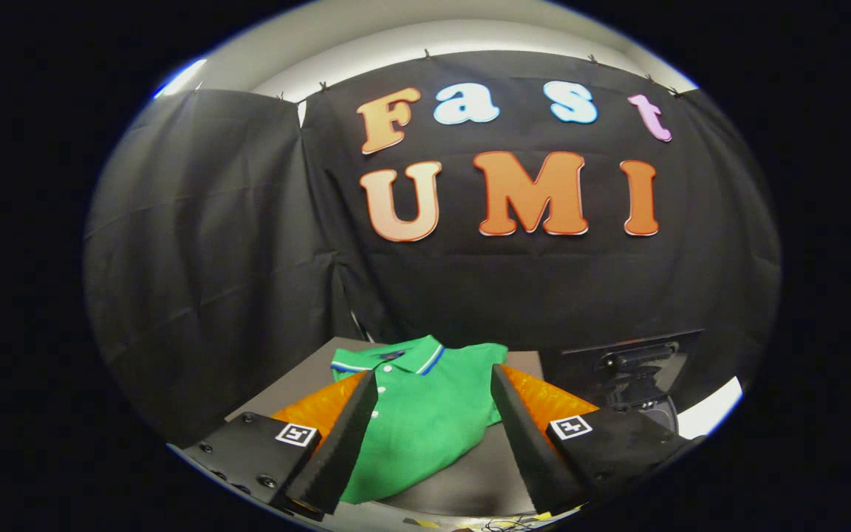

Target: Put the clothes into the washing machine and then close the washing machine lid.

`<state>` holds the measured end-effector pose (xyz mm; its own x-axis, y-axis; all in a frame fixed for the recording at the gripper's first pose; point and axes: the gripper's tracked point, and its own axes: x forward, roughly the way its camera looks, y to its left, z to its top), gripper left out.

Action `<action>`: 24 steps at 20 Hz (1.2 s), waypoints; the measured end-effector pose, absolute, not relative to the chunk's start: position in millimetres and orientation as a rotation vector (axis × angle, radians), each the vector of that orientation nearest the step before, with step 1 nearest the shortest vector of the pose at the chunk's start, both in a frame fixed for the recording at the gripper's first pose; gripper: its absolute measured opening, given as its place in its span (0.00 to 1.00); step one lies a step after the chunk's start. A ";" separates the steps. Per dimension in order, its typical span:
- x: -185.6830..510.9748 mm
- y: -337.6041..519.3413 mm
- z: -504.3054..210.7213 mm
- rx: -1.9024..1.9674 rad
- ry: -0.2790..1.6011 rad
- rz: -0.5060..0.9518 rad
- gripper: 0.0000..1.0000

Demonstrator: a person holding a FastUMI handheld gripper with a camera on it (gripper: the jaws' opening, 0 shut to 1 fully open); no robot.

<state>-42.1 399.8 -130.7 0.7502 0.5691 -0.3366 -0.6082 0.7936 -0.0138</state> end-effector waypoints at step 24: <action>-38.2 441.9 -242.7 -0.199 0.522 0.733 0.67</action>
